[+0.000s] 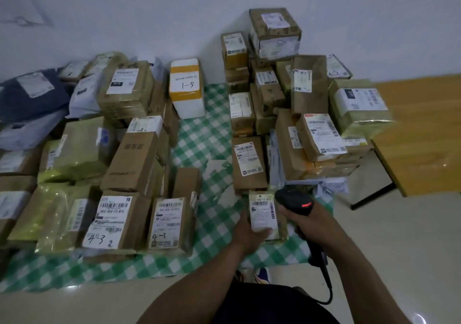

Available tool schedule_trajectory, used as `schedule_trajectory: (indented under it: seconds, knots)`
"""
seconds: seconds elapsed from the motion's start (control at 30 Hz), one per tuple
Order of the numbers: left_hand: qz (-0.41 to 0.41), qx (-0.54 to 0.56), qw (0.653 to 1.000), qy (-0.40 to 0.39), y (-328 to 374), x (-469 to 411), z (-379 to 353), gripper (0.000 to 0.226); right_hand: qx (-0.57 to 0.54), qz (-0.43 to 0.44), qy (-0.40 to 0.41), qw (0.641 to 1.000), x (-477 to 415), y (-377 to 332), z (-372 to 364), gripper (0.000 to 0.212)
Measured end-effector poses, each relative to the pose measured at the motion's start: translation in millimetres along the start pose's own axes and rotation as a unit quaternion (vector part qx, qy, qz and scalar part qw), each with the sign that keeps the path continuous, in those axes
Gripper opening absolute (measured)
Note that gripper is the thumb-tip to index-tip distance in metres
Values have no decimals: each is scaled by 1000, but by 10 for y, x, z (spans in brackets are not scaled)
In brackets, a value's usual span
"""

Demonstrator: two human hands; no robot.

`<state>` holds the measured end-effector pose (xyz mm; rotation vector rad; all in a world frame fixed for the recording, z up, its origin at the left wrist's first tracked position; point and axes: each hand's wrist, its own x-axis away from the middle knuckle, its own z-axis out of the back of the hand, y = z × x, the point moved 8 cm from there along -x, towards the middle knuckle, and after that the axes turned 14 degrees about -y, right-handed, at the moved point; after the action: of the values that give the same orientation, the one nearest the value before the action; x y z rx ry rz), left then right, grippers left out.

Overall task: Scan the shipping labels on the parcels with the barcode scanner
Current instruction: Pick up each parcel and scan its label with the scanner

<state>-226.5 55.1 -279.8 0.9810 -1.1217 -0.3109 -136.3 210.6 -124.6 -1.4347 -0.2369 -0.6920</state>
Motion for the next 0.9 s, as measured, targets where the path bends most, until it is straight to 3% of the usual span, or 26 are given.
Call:
schedule_trajectory:
  seconds: [0.13,0.5,0.67,0.9]
  knots:
    - [-27,64,997,-47,56,169,-159,104,-19,-14,-4,1000,-16,111,10,19]
    - [-23,238,969,-65,-66,379,-59,75,-43,-30,-49,997,-152,248,-282,23]
    - [-91,199,975,-24,235,570,99,90,32,22,-18,999,-113,-121,-204,22]
    - [-126,123,984,26,753,726,493,74,-24,119,-31,992,0,-746,-189,13]
